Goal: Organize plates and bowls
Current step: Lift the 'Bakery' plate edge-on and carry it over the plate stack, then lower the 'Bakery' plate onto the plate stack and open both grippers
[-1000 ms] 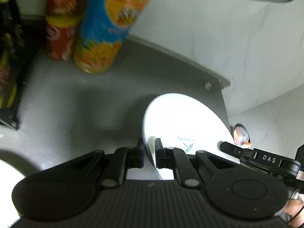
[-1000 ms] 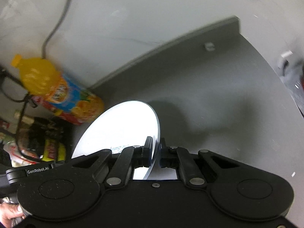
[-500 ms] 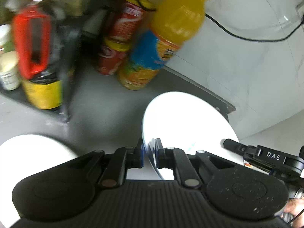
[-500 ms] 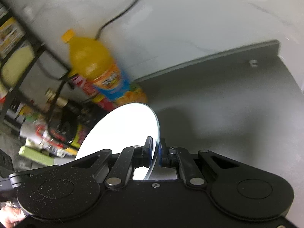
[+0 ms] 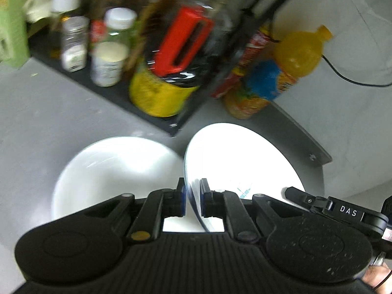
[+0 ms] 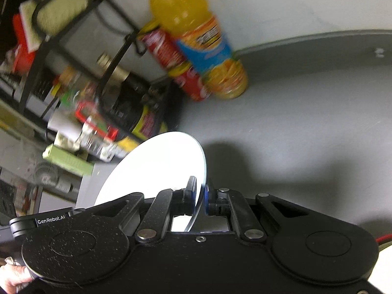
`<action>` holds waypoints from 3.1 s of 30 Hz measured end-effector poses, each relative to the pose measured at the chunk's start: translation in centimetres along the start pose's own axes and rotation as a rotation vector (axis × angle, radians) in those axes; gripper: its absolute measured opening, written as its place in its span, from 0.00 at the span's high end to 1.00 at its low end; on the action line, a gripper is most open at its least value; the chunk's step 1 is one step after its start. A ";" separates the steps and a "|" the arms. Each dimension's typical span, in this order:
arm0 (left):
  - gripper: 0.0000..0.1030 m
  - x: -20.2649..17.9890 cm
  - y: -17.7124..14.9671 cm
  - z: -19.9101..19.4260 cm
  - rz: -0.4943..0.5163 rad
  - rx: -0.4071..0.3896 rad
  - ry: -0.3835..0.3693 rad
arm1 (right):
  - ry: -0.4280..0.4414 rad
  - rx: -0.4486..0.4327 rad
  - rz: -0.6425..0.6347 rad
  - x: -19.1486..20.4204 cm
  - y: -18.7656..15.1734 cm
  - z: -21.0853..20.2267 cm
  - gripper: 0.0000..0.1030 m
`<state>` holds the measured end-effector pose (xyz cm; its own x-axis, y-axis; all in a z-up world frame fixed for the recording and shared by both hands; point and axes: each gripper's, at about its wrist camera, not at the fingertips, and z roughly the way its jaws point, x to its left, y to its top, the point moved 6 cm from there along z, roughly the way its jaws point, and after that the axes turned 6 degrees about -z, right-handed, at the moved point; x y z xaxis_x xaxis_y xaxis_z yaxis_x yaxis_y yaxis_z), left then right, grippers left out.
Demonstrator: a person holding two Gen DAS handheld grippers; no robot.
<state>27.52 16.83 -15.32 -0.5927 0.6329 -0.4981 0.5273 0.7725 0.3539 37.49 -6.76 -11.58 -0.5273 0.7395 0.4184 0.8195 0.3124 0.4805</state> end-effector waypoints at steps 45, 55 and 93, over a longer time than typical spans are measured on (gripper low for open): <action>0.87 9.9 -3.3 2.5 -0.048 0.093 0.148 | -0.092 0.139 -0.127 4.8 -7.8 5.0 0.93; 0.85 9.5 -2.6 3.3 0.020 0.129 0.203 | -0.092 0.144 -0.120 4.9 -7.6 5.4 0.94; 0.31 12.5 0.3 2.6 0.045 0.094 0.304 | -0.114 0.179 -0.104 4.4 -7.8 7.7 0.74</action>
<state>21.84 24.86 -23.47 -0.7150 0.6638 -0.2194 0.6026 0.7442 0.2882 30.46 -1.32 -19.41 -0.5902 0.7575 0.2792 0.7944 0.4833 0.3679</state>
